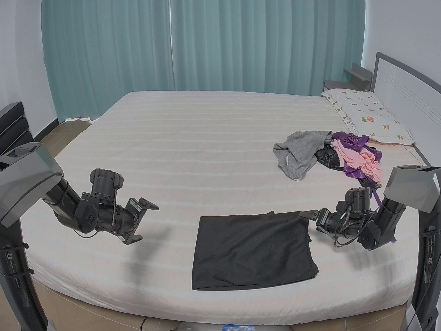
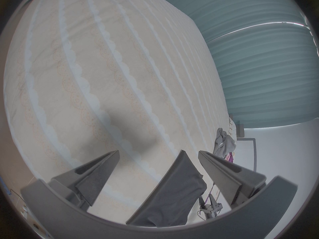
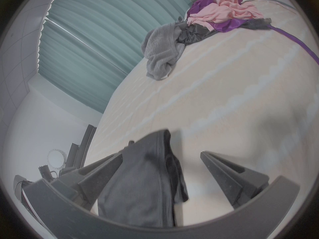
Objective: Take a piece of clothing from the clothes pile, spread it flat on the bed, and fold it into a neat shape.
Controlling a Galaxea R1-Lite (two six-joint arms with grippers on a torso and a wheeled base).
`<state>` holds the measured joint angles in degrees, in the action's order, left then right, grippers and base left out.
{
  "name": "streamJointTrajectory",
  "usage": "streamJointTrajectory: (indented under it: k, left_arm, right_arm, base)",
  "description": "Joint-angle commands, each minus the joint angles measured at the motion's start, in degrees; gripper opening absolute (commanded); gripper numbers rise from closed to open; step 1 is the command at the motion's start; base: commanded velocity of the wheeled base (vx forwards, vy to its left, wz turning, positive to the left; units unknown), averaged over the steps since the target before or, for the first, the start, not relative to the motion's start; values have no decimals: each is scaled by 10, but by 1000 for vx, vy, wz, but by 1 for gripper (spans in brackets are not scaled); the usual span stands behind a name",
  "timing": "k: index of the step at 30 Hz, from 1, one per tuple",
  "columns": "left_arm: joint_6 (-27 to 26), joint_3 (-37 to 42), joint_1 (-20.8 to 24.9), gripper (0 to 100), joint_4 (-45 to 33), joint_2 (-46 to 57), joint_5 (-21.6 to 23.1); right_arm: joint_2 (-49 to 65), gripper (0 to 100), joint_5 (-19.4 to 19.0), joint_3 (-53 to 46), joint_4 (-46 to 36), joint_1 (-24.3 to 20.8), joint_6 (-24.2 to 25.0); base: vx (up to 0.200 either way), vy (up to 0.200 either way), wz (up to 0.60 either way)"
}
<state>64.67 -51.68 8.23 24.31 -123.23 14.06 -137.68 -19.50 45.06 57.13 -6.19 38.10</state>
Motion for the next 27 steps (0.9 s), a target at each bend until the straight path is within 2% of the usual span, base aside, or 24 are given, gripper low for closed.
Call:
streamJointTrajectory:
  k: [1, 3, 6, 9, 24, 25, 27]
  left_arm:
    - [1, 0, 1, 100, 0, -1, 0]
    - [1, 0, 1, 100, 0, -1, 0]
    - [1, 1, 1, 100, 0, 0, 0]
    - [1, 2, 1, 100, 0, 0, 0]
    - [0, 2, 1, 100, 0, -1, 0]
    - [0, 2, 1, 100, 0, -1, 0]
    - [0, 2, 1, 100, 0, 0, 0]
  right_arm:
    - [69, 100, -26, -110, 31, -3, -7]
    - [77, 100, -31, -153, 52, -6, -17]
    - [88, 100, -35, -218, 93, -9, -48]
    - [93, 100, -34, -252, 113, -19, -58]
    - [67, 100, -33, -267, 120, -66, -73]
    - [66, 0, -33, -268, 120, -65, -81]
    - [67, 0, -28, -274, 118, -61, -92]
  base:
    - [0, 0, 0]
    - [0, 0, 0]
    - [-200, 0, 0]
    - [-200, 0, 0]
    - [0, 0, 0]
    - [0, 0, 0]
    - [0, 0, 0]
